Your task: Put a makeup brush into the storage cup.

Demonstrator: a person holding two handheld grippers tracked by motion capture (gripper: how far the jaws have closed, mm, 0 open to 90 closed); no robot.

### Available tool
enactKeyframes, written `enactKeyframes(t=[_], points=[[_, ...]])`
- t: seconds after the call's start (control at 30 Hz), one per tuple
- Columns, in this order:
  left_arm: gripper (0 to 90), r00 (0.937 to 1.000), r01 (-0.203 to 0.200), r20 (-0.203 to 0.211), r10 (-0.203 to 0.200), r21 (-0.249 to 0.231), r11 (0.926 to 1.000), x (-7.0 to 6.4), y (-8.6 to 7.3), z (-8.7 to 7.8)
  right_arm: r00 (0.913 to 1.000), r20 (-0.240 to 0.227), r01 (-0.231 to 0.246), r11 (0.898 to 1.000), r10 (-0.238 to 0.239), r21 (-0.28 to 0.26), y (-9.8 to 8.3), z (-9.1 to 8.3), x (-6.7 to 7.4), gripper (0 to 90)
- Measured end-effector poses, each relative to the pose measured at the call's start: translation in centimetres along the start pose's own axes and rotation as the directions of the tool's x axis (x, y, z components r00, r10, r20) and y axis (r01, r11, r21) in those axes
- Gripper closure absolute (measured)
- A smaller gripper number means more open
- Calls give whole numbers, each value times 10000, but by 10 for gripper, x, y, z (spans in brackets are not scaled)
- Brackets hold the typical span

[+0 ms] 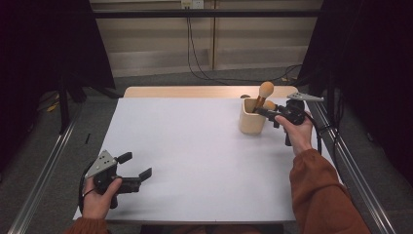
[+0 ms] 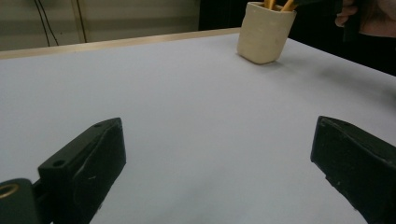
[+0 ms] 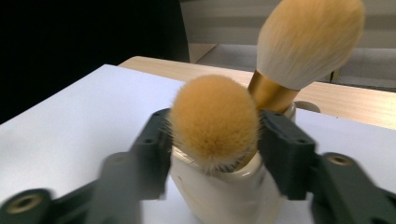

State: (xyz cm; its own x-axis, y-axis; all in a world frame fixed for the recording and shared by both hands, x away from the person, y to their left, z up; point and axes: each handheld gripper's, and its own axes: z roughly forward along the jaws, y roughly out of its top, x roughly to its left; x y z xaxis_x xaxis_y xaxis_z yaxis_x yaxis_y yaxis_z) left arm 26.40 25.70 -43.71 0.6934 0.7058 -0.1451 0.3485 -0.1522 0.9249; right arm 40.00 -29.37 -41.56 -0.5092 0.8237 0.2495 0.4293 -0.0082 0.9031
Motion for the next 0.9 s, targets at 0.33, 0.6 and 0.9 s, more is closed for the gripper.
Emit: enactKeyframes(t=[0.33,0.6,0.9], points=[[33,10000,-11,-77,11,-96,10000,-1,0,-3,9988,465,166,9997,-159,-165,-3,-5,4,132],[32,9999,-55,-154,53,-162,9999,-2,-1,-7,9989,469,-23,9970,59,-772,-9,-13,11,7],[31,9997,21,-242,-27,-252,9997,-1,-1,-7,9943,1067,72,9989,-21,-470,-15,-21,17,16]])
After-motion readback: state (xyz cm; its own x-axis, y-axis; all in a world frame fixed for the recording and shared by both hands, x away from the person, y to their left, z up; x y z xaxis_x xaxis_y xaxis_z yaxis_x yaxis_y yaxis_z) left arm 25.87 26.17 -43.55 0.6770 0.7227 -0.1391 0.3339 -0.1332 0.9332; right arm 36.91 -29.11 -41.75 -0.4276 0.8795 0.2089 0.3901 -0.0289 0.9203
